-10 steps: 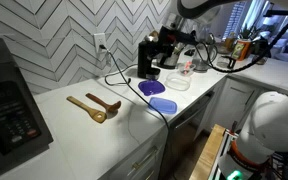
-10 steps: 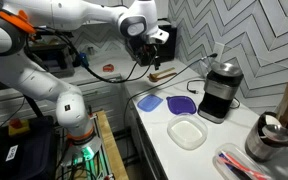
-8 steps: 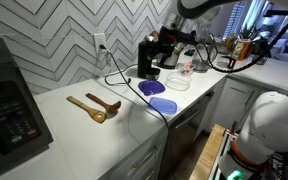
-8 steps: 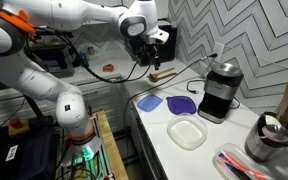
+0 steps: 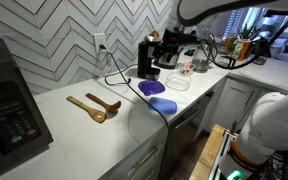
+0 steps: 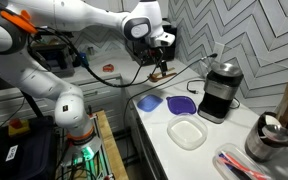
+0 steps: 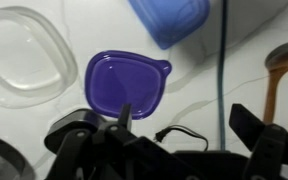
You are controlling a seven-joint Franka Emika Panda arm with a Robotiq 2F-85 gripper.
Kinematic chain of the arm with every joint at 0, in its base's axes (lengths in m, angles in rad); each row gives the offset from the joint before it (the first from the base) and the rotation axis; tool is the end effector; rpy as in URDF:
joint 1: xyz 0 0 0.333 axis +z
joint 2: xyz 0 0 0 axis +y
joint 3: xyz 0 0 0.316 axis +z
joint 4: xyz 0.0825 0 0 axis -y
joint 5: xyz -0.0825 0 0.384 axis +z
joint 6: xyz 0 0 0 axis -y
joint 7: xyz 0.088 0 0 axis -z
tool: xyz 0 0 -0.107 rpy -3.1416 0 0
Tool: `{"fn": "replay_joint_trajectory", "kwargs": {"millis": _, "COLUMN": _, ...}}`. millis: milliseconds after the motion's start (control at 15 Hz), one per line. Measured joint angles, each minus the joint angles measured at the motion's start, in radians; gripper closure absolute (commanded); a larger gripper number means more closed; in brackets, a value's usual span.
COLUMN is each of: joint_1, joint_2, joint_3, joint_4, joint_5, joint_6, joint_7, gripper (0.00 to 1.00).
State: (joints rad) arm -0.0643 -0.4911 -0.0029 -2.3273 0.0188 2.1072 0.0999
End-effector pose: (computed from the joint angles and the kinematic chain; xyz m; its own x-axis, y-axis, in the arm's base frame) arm 0.4284 -0.0281 0.5499 0.9487 -0.1734 0.2643 -0.1672 -0.9849 -0.0461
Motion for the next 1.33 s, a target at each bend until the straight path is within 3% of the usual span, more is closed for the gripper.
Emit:
{"fn": "replay_joint_trajectory", "kwargs": {"millis": 333, "joint_1": -0.098, "joint_2": 0.094, "joint_3": -0.016, "joint_4": -0.001, "joint_5": -0.254, "joint_6": 0.209, "joint_7": -0.008, "gripper": 0.00}}
{"fn": "replay_joint_trajectory", "kwargs": {"millis": 600, "joint_1": -0.112, "joint_2": 0.149, "joint_3": -0.057, "joint_4": -0.002, "joint_5": -0.257, "joint_6": 0.278, "joint_7": -0.008, "gripper": 0.00}}
{"fn": "replay_joint_trajectory", "kwargs": {"millis": 1067, "joint_1": -0.141, "joint_2": 0.177, "joint_3": -0.068, "joint_4": 0.013, "joint_5": -0.275, "joint_6": 0.249, "joint_7": 0.014, "gripper": 0.00}}
{"fn": "replay_joint_trajectory", "kwargs": {"millis": 1333, "joint_1": -0.180, "joint_2": 0.277, "joint_3": -0.146, "joint_4": 0.072, "joint_5": -0.270, "joint_6": 0.206, "joint_7": -0.014, "gripper": 0.00}}
